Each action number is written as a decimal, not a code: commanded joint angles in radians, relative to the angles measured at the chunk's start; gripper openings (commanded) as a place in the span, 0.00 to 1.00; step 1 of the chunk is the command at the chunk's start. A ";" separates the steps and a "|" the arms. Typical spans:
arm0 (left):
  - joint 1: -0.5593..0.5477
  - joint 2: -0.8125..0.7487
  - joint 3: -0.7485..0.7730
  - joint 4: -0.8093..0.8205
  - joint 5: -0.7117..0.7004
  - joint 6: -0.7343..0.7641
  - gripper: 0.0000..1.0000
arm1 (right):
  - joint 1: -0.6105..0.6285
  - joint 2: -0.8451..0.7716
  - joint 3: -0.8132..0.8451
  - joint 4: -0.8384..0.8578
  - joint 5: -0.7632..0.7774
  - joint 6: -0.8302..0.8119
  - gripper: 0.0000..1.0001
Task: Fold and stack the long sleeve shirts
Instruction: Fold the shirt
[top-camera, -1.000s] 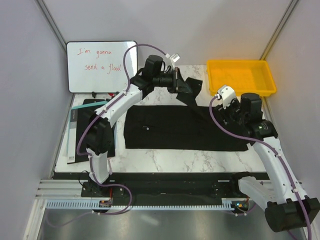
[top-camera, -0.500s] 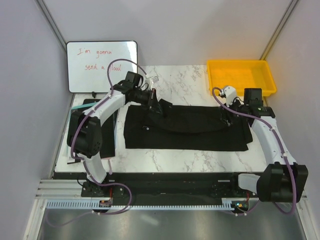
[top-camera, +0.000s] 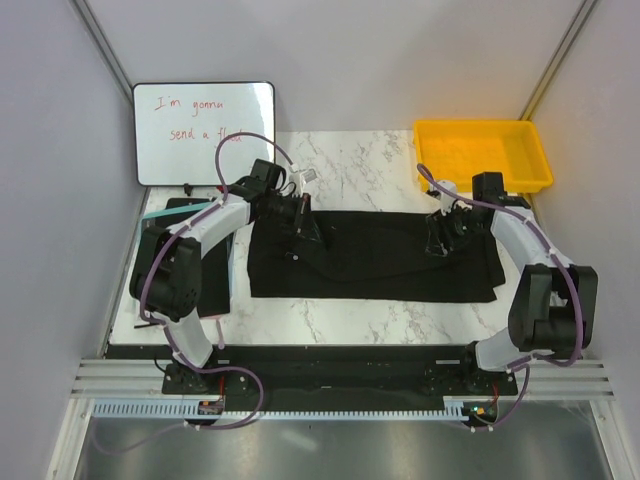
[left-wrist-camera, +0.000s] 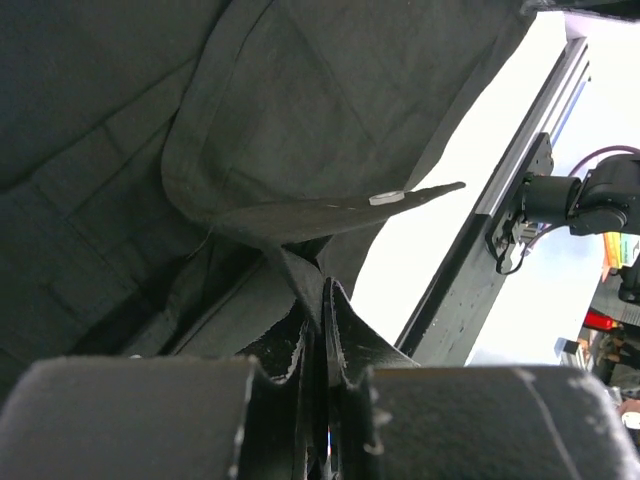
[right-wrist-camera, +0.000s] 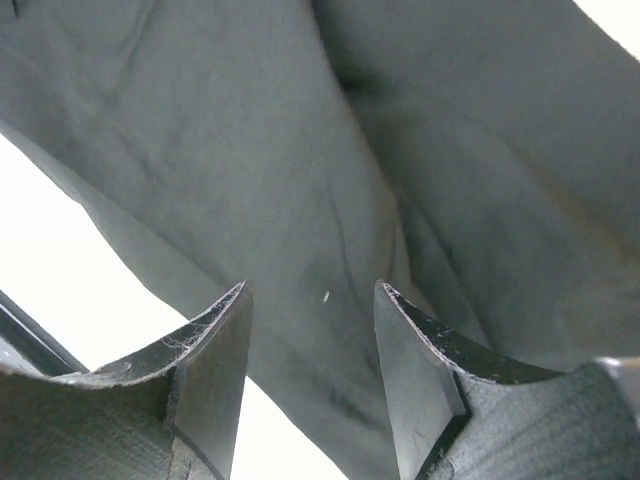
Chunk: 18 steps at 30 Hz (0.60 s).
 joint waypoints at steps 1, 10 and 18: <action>-0.017 0.008 0.030 0.058 -0.010 0.048 0.10 | 0.001 0.092 0.103 -0.004 -0.069 0.036 0.58; -0.031 0.027 0.049 0.059 -0.015 0.045 0.11 | 0.052 0.173 0.150 0.100 -0.025 0.051 0.59; -0.031 0.033 0.029 0.059 -0.016 0.055 0.12 | 0.173 0.248 0.305 0.100 -0.025 0.020 0.61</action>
